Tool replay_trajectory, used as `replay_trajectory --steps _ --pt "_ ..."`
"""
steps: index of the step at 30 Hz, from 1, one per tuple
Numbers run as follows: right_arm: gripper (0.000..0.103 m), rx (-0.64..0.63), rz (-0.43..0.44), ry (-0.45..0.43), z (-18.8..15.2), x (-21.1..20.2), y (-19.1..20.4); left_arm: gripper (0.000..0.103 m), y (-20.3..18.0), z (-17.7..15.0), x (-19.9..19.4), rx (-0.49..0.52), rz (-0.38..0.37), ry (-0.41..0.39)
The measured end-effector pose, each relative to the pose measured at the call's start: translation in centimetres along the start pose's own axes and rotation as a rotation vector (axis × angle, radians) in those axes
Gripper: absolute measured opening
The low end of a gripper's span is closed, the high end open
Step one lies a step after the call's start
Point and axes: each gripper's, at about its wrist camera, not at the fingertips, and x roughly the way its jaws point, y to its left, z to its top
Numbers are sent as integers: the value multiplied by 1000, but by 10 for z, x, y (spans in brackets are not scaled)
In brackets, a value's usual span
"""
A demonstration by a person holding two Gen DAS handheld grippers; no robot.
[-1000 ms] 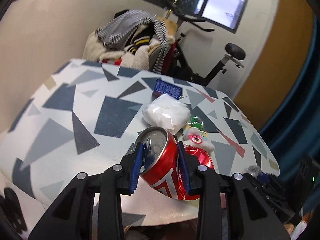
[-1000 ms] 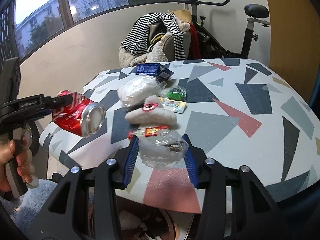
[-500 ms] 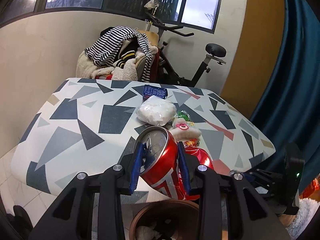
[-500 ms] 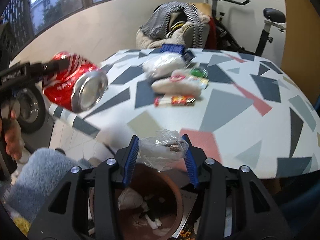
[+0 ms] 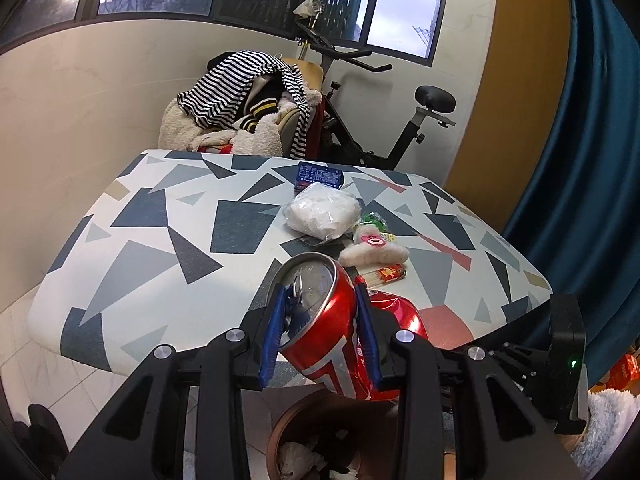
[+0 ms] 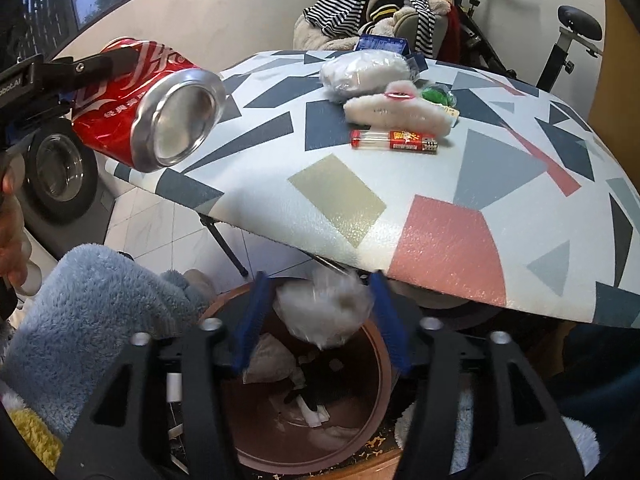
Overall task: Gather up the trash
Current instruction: 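Carry the can and wrapper over the bin while the right gripper opens to drop the wrapper, then open the left gripper to drop the red can into the bin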
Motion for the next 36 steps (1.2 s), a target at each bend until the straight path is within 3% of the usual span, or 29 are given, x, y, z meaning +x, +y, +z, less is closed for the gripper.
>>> replay_trajectory --steps 15,36 --pt "91 94 -110 -197 19 -46 -37 34 -29 -29 -7 71 -17 17" --pt "97 116 -145 -253 26 -76 -54 34 -74 -82 36 131 -78 181"
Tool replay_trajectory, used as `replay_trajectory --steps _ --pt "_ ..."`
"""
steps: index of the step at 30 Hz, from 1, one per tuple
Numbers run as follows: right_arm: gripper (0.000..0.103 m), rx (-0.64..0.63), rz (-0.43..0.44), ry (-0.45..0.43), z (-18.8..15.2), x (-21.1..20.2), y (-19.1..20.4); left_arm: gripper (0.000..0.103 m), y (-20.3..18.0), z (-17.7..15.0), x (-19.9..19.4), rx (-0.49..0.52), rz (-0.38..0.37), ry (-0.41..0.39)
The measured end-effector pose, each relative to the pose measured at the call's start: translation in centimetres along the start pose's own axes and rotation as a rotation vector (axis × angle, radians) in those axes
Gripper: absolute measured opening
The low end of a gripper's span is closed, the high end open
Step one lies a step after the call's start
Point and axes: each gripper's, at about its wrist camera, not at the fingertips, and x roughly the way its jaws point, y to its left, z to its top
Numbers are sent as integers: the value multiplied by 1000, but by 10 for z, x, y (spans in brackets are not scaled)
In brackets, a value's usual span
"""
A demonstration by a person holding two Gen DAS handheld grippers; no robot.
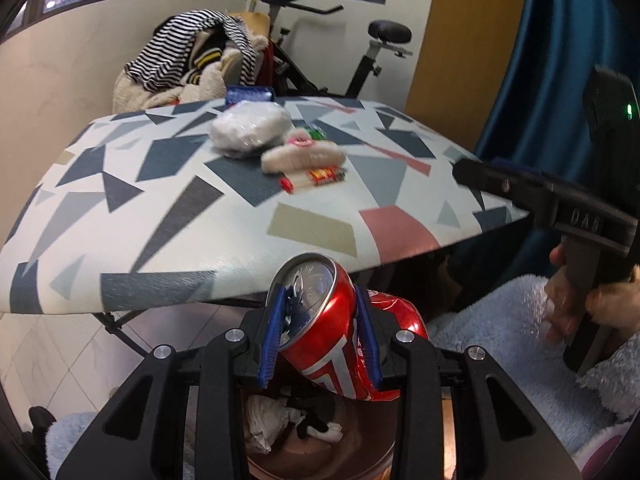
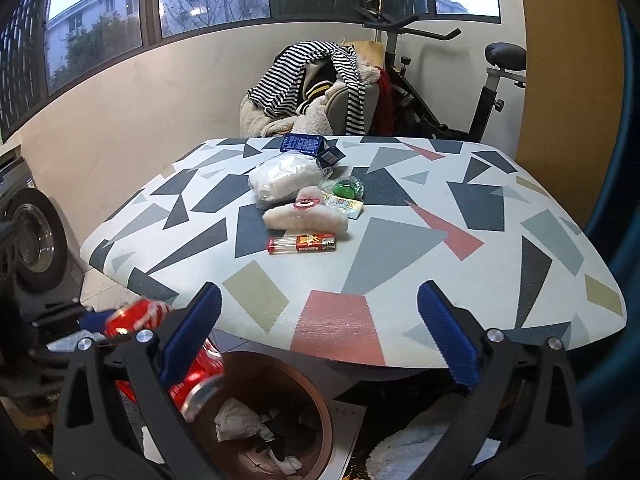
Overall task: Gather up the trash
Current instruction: 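Open the left gripper to drop the red can into the bin, then move the right gripper to the pink-faced plush keychain and grasp it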
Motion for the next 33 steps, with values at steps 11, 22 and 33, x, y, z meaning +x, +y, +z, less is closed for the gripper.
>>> replay_trajectory --steps 11,22,33 --pt "97 32 -17 6 -1 0 -11 81 -4 -10 13 7 -10 26" --pt "97 41 -27 32 -1 4 -13 96 28 0 -3 -88 116 -32" --pt "97 65 -30 70 0 11 -15 97 68 27 -41 -116 225 -165"
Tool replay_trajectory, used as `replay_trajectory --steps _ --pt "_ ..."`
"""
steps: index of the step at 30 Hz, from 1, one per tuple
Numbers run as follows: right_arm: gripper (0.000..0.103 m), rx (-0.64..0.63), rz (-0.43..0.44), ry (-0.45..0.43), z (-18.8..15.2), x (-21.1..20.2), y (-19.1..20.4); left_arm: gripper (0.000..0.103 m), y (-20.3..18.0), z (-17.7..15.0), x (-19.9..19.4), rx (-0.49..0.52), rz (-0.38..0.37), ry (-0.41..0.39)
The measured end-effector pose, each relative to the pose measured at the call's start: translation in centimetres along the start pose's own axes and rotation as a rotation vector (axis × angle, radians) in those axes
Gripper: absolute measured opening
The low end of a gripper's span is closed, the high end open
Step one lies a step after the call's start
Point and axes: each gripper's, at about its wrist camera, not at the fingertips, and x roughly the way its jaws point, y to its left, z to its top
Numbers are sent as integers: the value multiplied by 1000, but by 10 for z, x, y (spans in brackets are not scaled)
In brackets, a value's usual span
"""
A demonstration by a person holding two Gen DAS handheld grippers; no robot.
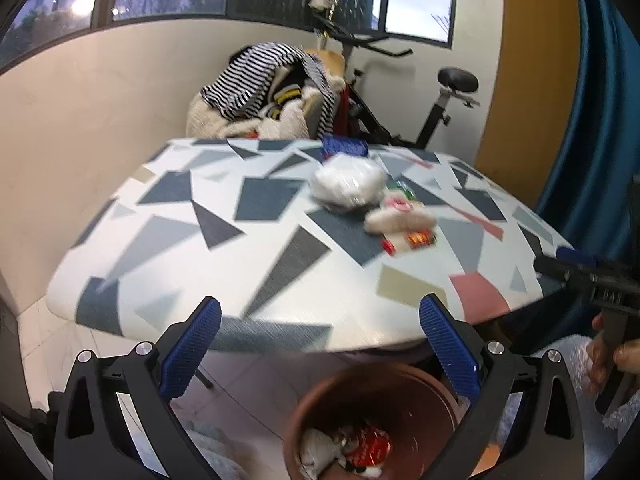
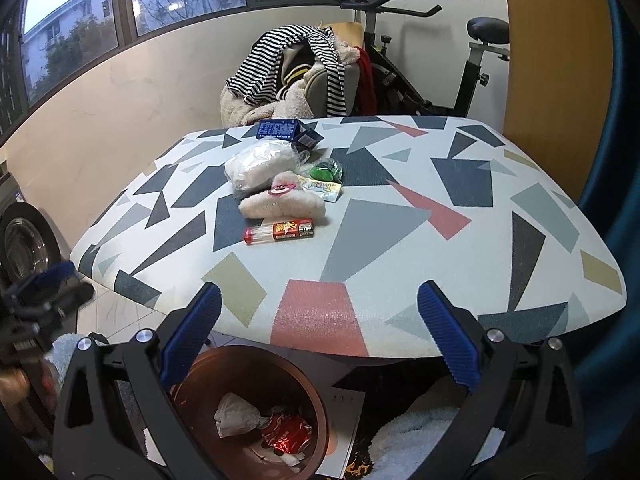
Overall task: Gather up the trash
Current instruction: 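Move the right gripper to the pink-faced plush keychain and grasp it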
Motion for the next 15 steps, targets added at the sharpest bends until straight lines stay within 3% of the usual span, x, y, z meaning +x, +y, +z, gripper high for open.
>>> replay_trajectory --steps 15 --pt "97 -8 -24 45 5 25 5 97 39 41 -4 -45 18 -103"
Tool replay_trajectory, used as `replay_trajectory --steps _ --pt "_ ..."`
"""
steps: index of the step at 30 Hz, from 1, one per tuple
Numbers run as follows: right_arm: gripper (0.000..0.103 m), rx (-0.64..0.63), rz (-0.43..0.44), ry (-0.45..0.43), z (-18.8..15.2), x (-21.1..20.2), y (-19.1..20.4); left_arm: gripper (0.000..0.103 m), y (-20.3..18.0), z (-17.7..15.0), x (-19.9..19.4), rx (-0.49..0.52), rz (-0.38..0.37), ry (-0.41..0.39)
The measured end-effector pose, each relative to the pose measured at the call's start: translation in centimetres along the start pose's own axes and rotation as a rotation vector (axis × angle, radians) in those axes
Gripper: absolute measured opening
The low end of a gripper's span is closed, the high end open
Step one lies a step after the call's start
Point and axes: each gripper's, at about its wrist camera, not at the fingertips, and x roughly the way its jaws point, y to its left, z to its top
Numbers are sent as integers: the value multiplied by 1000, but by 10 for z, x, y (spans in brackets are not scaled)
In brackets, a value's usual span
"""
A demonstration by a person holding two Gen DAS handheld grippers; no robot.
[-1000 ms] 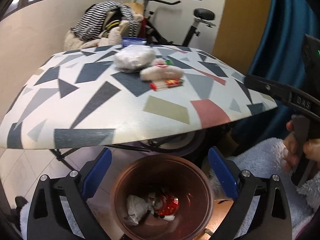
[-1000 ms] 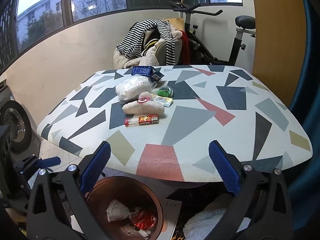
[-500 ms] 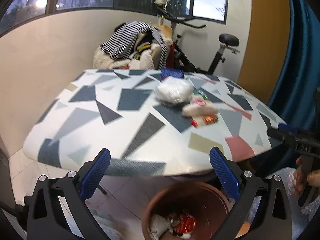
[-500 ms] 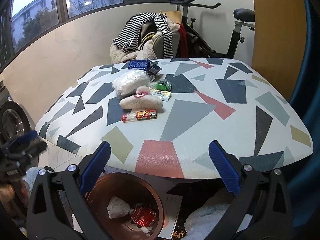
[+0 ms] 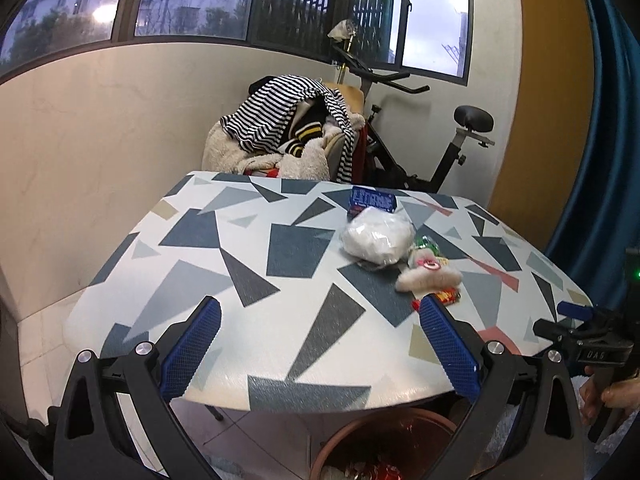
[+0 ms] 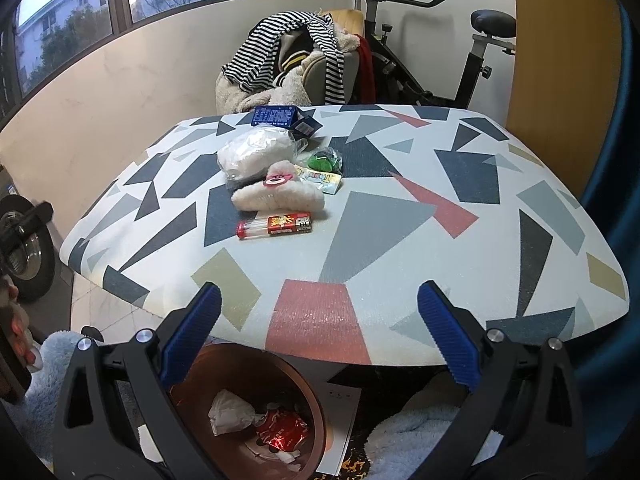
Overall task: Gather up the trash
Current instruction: 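Move the right gripper to the pink-faced plush keychain and grasp it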
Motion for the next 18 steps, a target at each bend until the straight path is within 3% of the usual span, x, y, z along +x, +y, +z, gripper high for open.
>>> replay_trajectory --steps 18 --pt "97 41 -16 44 25 58 -9 97 25 7 35 -34 -3 21"
